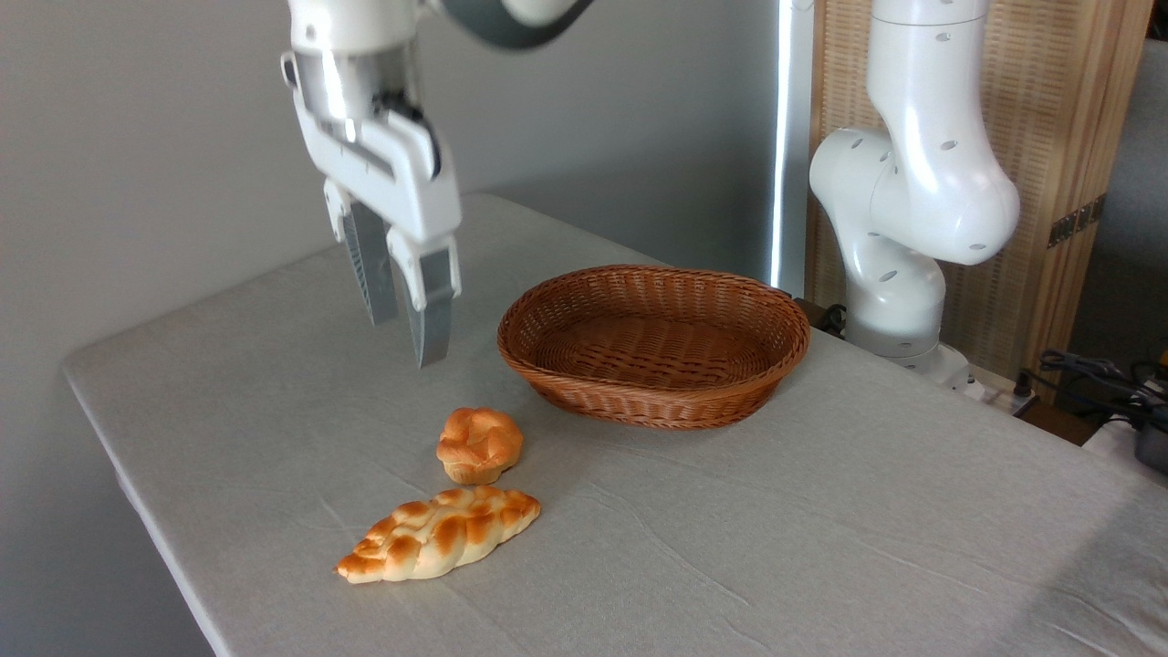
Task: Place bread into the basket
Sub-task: 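Move the open gripper down toward the round bread roll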
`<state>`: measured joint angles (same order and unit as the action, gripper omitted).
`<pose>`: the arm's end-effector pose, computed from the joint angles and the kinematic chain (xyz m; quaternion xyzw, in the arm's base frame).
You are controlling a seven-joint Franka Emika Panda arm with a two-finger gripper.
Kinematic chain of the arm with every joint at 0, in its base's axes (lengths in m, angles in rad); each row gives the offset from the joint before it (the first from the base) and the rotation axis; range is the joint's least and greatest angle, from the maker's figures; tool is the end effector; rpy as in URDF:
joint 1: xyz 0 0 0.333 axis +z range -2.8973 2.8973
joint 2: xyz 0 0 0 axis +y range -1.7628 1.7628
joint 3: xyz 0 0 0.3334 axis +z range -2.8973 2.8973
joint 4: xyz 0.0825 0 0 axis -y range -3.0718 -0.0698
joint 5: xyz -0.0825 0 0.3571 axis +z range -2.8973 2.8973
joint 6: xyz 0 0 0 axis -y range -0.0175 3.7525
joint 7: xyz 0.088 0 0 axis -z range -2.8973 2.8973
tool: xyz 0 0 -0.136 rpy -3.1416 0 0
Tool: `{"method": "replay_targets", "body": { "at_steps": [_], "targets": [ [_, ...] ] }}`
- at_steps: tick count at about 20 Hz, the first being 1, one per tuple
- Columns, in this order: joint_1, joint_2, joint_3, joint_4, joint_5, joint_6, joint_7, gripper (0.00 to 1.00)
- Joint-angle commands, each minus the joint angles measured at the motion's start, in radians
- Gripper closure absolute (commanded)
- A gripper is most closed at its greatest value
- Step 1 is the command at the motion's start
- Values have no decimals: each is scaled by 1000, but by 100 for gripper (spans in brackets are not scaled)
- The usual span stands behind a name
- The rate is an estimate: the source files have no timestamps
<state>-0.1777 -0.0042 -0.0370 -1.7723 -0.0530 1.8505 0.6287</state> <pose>0.5326 -0.1219 0.5495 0.9139 -0.4031 0.0456 0.0167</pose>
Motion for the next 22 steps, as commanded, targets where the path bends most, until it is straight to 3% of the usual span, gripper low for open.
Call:
{"method": "replay_targets", "body": {
  "at_steps": [1,4,9,15,18,22],
  "targets": [
    [-16,6,-27,-87,1,74,25,0],
    [-17,6,-34,-146,5,90,26,0],
    [-17,6,-43,-179,93,67,26,0],
    [-17,36,-70,-223,117,78,28,0],
    [-17,36,-72,-237,179,82,25,0],
    [-17,41,-72,-239,188,114,25,0]
  ]
}}
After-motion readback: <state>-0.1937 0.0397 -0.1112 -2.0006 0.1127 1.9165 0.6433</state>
